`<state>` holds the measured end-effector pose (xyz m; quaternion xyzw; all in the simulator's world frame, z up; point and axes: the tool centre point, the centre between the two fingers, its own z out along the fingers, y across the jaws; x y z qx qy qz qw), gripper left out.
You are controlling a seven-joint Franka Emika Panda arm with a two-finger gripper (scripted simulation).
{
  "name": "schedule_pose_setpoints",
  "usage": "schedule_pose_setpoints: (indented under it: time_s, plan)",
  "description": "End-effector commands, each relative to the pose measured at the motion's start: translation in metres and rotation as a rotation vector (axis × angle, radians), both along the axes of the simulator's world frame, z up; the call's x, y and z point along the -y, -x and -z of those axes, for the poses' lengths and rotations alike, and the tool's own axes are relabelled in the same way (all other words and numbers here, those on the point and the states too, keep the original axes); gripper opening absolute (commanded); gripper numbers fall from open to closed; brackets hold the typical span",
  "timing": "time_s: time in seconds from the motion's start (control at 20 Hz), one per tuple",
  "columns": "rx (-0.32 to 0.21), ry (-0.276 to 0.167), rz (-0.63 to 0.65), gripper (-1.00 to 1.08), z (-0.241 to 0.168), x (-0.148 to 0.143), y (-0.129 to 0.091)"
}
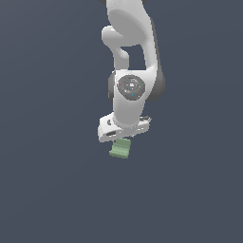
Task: Pick up the object and move it to a goal position.
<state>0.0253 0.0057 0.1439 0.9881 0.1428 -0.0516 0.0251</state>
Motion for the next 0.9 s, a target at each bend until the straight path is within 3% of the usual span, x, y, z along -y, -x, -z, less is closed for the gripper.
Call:
schedule_pose_setpoints:
  time_s: [0.0,0.85]
  plan:
    - [-0.027,0.006,-0.077,0.68,0.004,-0.004,-0.007]
    - [-0.233,0.019,-0.584,0.68,0.037,-0.023,-0.046]
